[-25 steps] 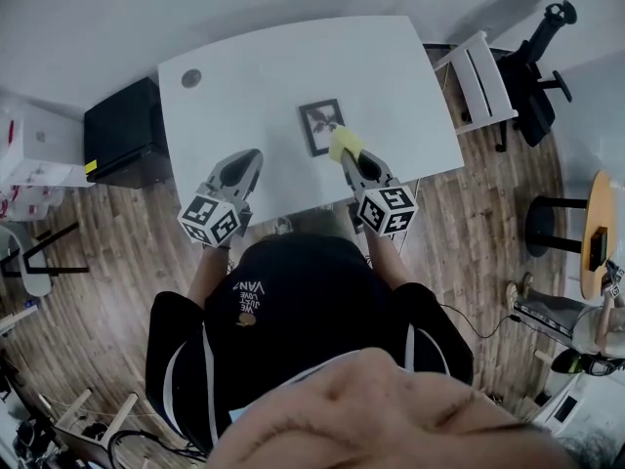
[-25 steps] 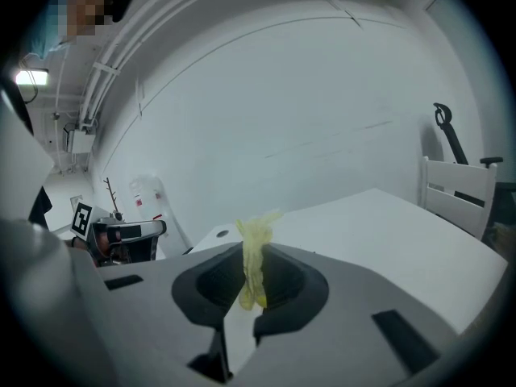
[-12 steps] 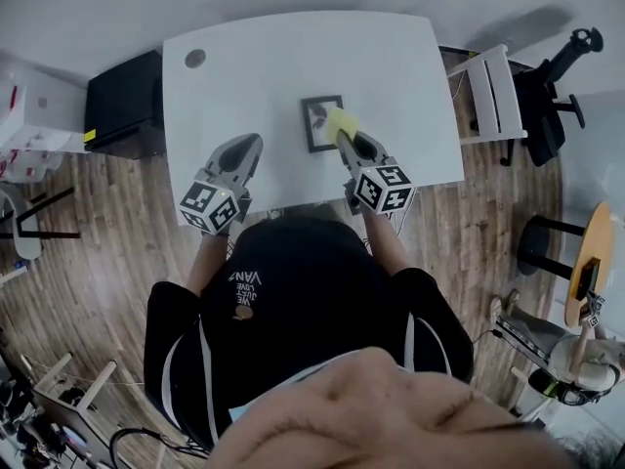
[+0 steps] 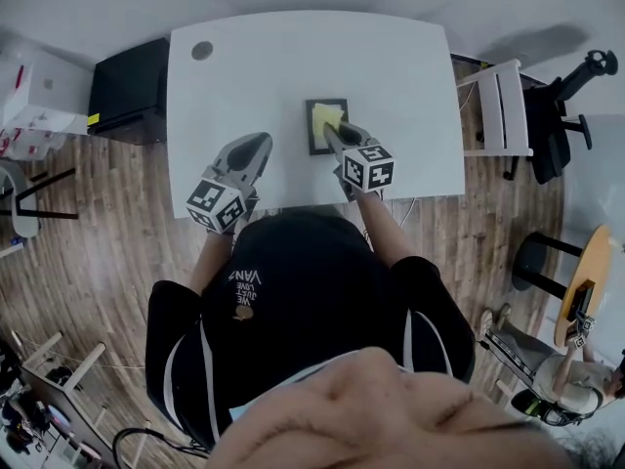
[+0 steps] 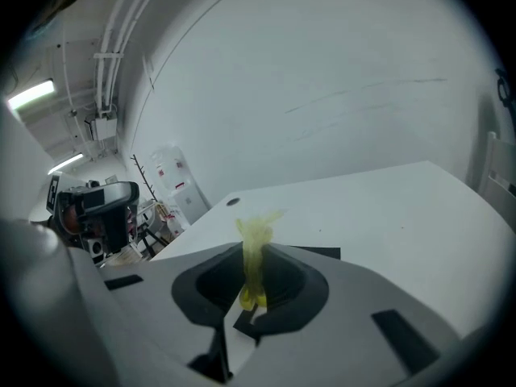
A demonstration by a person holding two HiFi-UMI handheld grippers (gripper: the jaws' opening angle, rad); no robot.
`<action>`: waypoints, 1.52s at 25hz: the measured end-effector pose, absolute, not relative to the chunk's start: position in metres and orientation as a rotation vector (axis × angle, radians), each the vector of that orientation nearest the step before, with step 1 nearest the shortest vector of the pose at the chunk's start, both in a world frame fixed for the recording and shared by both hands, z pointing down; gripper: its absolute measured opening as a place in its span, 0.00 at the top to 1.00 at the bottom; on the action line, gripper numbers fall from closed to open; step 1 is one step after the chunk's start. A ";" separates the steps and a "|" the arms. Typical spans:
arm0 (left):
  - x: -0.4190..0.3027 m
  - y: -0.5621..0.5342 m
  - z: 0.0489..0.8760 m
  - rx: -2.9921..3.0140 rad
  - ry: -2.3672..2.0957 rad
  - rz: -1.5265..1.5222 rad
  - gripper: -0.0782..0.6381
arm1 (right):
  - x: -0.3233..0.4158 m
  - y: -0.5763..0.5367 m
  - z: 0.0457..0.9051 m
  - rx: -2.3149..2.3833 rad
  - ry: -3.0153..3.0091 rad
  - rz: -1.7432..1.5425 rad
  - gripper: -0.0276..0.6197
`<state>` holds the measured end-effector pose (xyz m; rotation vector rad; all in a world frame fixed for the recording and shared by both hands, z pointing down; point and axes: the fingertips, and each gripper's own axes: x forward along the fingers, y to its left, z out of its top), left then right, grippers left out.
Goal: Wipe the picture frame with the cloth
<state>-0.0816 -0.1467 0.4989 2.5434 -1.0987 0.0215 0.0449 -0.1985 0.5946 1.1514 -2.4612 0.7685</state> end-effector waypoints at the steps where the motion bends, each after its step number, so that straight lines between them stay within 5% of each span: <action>1: -0.081 -0.147 0.499 2.540 -1.104 0.023 0.87 | 0.043 -0.202 0.598 1.137 -2.453 0.769 0.89; 19: -0.083 -0.145 0.508 2.502 -1.141 0.048 0.87 | 0.010 -0.241 0.658 0.926 -2.200 0.837 0.89; 38: -0.070 -0.156 0.514 2.520 -1.054 0.058 0.87 | 0.103 -0.248 0.668 1.120 -2.066 0.907 0.89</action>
